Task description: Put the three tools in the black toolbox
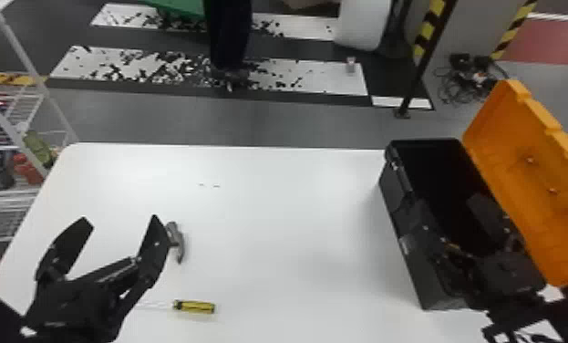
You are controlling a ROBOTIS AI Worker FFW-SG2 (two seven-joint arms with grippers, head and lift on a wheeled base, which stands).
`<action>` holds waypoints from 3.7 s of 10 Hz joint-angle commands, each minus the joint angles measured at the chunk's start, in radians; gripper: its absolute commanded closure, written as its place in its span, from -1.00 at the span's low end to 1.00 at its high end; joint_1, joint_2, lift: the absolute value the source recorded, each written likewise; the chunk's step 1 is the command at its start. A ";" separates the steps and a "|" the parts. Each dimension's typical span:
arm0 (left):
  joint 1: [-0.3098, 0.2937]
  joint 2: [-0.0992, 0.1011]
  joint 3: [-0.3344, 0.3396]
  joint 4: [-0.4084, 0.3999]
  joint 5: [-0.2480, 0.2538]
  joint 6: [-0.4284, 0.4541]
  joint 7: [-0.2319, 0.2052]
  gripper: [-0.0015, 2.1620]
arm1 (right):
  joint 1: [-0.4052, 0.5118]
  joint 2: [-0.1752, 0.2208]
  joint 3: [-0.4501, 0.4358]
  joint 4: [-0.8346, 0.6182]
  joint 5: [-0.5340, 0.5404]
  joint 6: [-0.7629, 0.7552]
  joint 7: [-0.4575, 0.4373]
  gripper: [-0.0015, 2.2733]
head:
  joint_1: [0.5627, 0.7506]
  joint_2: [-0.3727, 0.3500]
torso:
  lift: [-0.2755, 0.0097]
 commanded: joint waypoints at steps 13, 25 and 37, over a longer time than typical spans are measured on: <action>0.036 0.003 0.016 -0.021 0.017 0.000 -0.011 -0.91 | -0.004 0.002 -0.005 0.005 -0.011 0.003 0.000 -0.90 | 0.41 -0.13 | 0.54; 0.275 0.006 0.123 0.206 0.155 -0.525 -0.201 -0.91 | -0.029 -0.006 0.005 0.051 -0.012 0.003 0.002 -0.90 | 0.41 0.11 | 0.54; 0.082 -0.013 0.289 0.867 0.279 -1.052 -0.541 -0.91 | -0.050 0.005 0.020 0.080 0.015 0.012 0.002 -0.90 | 0.41 0.59 | 0.54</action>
